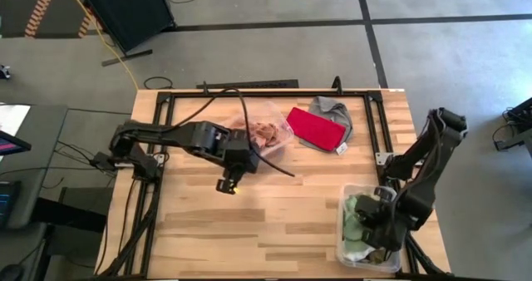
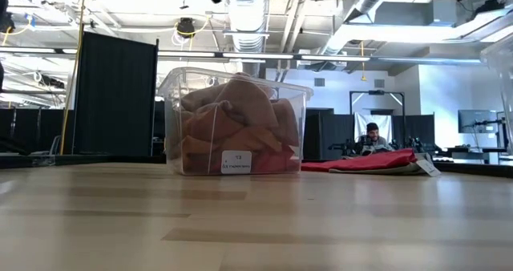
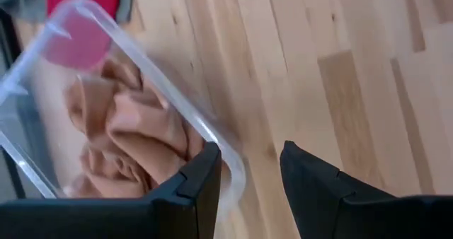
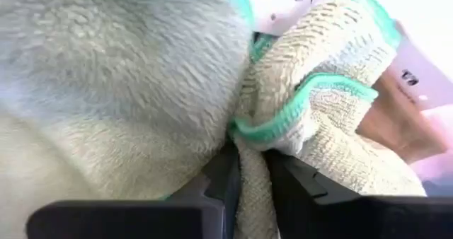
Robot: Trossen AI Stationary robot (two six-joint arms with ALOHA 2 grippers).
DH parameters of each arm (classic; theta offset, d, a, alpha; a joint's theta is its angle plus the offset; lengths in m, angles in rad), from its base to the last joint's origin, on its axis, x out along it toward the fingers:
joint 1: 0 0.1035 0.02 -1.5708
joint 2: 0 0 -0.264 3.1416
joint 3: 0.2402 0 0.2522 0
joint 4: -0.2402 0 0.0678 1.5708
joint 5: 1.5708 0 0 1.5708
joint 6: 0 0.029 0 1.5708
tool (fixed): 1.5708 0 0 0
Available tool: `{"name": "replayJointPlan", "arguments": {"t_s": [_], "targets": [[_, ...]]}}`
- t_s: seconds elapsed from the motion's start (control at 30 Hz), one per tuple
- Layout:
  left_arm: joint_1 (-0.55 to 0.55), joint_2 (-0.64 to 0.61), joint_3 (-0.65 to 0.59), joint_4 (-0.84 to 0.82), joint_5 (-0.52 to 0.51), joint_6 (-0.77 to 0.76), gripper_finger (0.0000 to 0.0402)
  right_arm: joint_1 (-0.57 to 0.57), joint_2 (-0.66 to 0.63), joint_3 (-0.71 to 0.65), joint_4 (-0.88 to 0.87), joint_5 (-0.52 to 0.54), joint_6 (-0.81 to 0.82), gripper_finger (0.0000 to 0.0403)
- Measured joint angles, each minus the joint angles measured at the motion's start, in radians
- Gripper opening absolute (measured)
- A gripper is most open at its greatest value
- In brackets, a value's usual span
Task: Sort towels by color in basket
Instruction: Put the green towel into the bottom transparent bin
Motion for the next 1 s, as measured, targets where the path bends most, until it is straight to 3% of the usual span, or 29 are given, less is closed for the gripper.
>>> {"name": "replayJointPlan", "arguments": {"t_s": [0.2,0.67,1.0], "targets": [[-0.001,-0.116,-0.2,0.063,-0.012,-0.023,0.0139,-0.001,-0.092,0.034,-0.015,0.016,-0.027,0.0097],[0.0,-0.485,-0.87,0.536,-0.012,-0.077,0.0139,-0.005,-0.24,0.078,-0.085,0.056,-0.012,0.0097],[0.0,-0.598,-1.116,0.719,-0.011,-0.149,0.0139,0.015,-0.212,0.078,-0.09,0.053,0.04,0.0112]]}}
